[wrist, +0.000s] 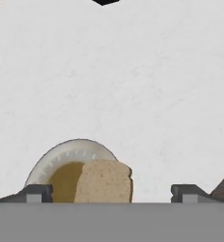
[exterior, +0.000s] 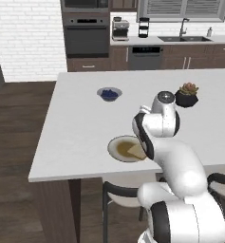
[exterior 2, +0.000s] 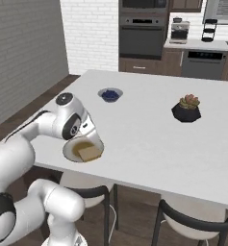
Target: Start the toaster. Once the lever pops up, take the bread to the plate on the dining counter.
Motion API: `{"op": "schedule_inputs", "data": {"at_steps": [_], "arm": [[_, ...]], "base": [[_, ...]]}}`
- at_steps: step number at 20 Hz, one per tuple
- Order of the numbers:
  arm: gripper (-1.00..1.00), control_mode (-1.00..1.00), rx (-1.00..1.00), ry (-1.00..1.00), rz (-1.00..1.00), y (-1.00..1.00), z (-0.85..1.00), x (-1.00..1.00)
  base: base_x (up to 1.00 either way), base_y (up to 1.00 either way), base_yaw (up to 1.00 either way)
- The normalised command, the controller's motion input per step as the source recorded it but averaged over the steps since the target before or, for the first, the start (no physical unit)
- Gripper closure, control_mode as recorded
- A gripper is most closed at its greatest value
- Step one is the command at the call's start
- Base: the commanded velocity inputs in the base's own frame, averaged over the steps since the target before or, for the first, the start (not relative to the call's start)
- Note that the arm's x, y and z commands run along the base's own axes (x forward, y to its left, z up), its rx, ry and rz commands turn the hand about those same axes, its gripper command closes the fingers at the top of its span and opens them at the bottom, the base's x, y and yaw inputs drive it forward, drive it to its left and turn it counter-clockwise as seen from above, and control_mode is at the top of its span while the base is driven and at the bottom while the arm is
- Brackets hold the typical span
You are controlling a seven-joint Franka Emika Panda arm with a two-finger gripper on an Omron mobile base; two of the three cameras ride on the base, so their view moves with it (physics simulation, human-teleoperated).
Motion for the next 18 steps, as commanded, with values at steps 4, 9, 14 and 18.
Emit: {"op": "schedule_inputs", "data": {"at_steps": [4,9,14,18], "arm": [[-1.00,-1.00,0.16,0.32,0.00,0.00,0.77,-0.97],[-1.00,-1.00,0.03,0.05,-0.03,-0.06,0.13,-1.00],[-1.00,-1.00,0.00,-0.01,-0.08,-0.26,-0.01,-1.00],[-1.00,-1.00,0.00,-0.01,-0.08,-0.38,-0.08,-1.00]], "base": [[0.00,0.00,0.00],[0.00,0.00,0.00],[0.00,0.00,0.00],[0.00,0.00,0.00]]}}
